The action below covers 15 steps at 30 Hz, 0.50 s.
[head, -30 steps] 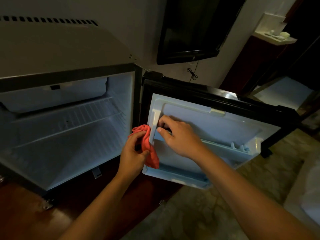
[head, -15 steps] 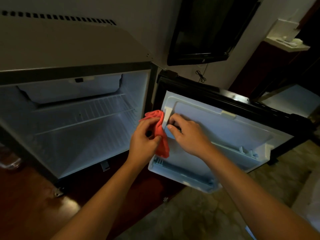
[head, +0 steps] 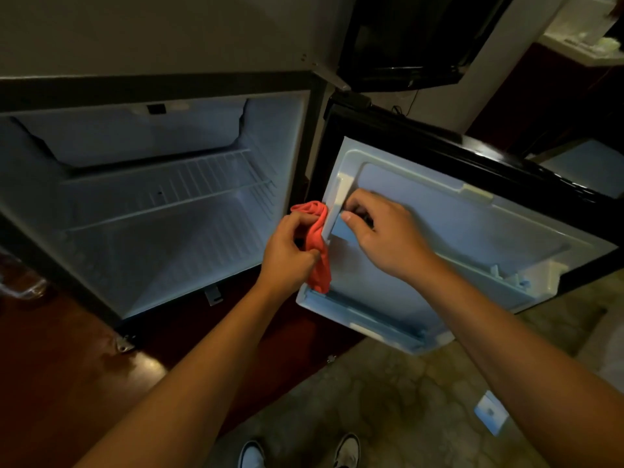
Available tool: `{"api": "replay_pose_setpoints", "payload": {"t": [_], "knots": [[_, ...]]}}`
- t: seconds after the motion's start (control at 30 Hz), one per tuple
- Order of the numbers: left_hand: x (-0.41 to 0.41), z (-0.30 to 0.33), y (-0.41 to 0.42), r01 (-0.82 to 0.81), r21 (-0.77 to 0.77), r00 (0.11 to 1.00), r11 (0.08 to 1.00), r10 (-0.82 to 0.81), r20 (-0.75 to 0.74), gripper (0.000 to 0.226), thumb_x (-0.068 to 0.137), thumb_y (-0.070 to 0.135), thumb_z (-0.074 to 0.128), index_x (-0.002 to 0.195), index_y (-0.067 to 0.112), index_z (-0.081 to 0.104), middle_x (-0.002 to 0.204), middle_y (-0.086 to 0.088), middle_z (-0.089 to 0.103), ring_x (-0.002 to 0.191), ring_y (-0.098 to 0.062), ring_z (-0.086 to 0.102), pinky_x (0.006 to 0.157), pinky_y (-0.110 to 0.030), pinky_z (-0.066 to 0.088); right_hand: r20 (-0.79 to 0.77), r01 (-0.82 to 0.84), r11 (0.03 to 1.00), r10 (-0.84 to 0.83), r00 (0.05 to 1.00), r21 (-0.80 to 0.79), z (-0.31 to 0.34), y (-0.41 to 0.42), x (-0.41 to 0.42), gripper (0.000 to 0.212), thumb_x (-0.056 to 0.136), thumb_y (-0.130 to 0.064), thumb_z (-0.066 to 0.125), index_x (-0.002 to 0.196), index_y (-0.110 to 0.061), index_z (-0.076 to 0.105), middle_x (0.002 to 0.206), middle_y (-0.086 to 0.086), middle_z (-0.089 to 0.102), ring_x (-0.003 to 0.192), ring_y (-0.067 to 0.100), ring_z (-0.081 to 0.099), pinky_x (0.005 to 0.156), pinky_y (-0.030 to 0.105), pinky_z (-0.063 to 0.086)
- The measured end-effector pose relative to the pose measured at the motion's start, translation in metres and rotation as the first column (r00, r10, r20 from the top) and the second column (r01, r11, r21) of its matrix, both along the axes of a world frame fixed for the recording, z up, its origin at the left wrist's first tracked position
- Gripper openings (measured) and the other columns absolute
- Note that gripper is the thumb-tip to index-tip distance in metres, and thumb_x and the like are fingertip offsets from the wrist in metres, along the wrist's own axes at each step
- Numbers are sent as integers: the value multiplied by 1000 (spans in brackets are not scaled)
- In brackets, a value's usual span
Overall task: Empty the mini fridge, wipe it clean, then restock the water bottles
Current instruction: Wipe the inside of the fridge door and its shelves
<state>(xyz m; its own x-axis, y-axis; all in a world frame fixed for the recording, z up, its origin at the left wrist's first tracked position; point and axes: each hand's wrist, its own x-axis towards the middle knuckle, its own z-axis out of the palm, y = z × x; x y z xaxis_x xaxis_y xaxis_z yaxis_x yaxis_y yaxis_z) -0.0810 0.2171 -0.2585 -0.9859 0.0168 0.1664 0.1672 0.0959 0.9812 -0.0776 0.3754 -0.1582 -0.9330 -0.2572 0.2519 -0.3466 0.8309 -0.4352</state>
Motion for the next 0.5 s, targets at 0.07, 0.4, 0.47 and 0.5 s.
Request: {"api": "replay_pose_setpoints", "payload": {"t": [0.07, 0.4, 0.47, 0.5], "knots": [[2, -15, 0, -5, 0, 999, 1000, 5, 54, 47, 70, -7, 69, 105, 25, 65, 117, -2, 63, 108, -10, 60, 88, -20, 50, 6, 8, 1000, -8, 1000, 12, -1, -1, 1, 7, 95, -29, 55, 90, -26, 51, 85, -1, 59, 76, 21, 57, 71, 43, 50], [2, 17, 1, -10, 79, 997, 997, 16, -73, 51, 69, 1, 65, 117, 20, 68, 121, -3, 65, 113, -12, 61, 97, -24, 50, 28, 21, 999, -22, 999, 28, 3, -2, 3, 7, 96, -30, 56, 91, -26, 52, 87, -3, 59, 75, 17, 54, 69, 35, 45], [1, 39, 1, -2, 116, 990, 993, 19, -142, 54, 67, 2, 64, 113, 30, 66, 121, -3, 65, 113, -12, 61, 97, -26, 51, 31, 20, 1000, -21, 999, 22, 4, -2, 3, 8, 95, -30, 57, 89, -27, 51, 86, -2, 59, 74, 18, 54, 69, 36, 46], [0, 46, 1, -1, 130, 987, 992, 22, -162, 55, 67, 2, 64, 112, 33, 66, 121, -2, 66, 113, -12, 61, 95, -26, 52, 33, 18, 1000, -19, 999, 19, 4, -3, 3, 9, 95, -30, 57, 88, -28, 51, 86, -2, 59, 74, 18, 55, 69, 37, 46]]}}
